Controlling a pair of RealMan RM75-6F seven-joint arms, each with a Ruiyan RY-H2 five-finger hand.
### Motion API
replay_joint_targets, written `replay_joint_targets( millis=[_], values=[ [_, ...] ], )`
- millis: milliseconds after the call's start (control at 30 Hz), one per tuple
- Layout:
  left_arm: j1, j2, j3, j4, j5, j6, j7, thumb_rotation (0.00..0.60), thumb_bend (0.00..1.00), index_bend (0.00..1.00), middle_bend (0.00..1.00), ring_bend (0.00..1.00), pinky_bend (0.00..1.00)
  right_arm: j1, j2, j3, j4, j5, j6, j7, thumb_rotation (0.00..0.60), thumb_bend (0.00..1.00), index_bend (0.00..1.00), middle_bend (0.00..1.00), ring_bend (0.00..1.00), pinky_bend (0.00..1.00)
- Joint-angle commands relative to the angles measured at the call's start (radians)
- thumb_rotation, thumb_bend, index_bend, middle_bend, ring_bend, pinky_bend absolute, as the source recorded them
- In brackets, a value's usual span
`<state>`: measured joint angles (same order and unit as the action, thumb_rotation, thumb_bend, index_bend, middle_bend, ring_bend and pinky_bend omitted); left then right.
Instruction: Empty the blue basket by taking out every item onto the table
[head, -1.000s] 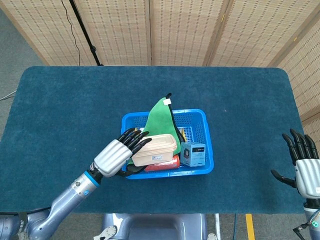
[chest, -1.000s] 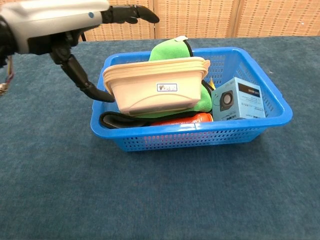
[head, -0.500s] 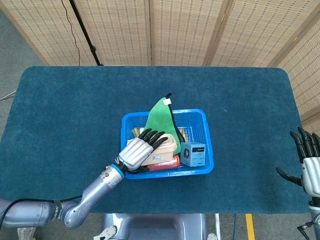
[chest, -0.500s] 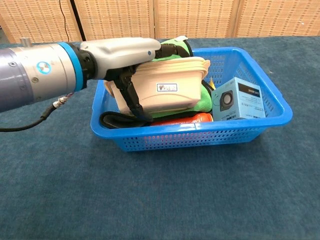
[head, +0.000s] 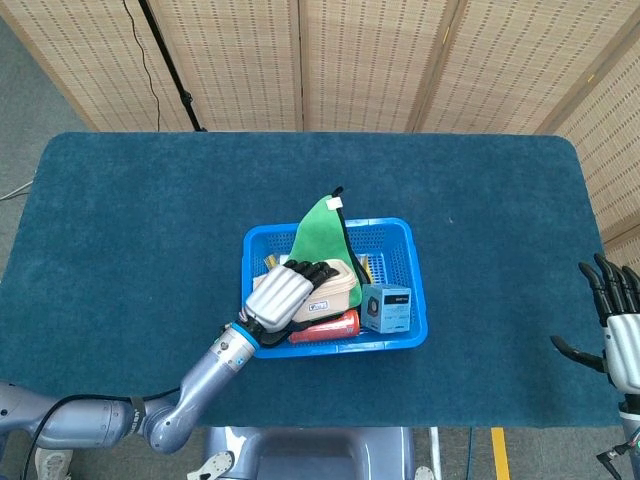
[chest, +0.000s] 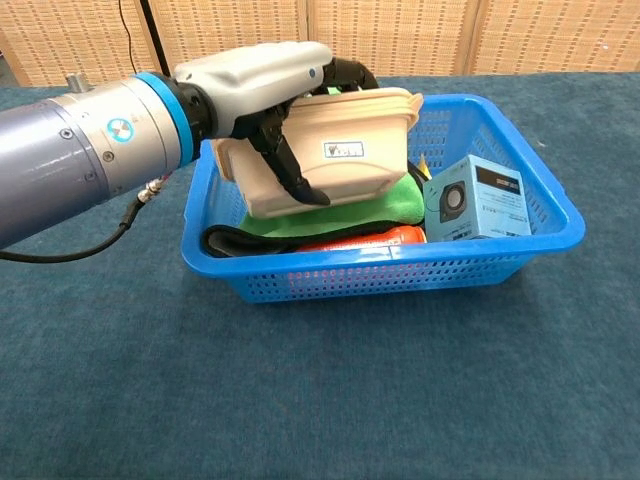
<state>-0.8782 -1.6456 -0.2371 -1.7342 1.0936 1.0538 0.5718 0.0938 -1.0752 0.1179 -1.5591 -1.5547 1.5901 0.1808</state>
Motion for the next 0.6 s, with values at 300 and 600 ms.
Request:
replay_joint_targets(
  millis=[300, 600],
  values=[
    [0.094, 0.209, -0.062, -0.114, 0.212, 0.205, -0.090, 0.600, 0.36, 0.54, 0.44, 0.47, 0.61, -0.002, 0.002, -0.005, -0.008, -0.004, -0.003, -0.009, 0.600, 0.00, 0.00, 0.00, 0.00, 0.00],
    [0.193, 0.406, -0.076, -0.079, 0.134, 0.208, -0.213, 0.600, 0.35, 0.53, 0.44, 0.47, 0.61, -0.003, 0.003, -0.018, -0.019, -0.021, -0.005, -0.029, 0.600, 0.00, 0.00, 0.00, 0.00, 0.00]
  ],
)
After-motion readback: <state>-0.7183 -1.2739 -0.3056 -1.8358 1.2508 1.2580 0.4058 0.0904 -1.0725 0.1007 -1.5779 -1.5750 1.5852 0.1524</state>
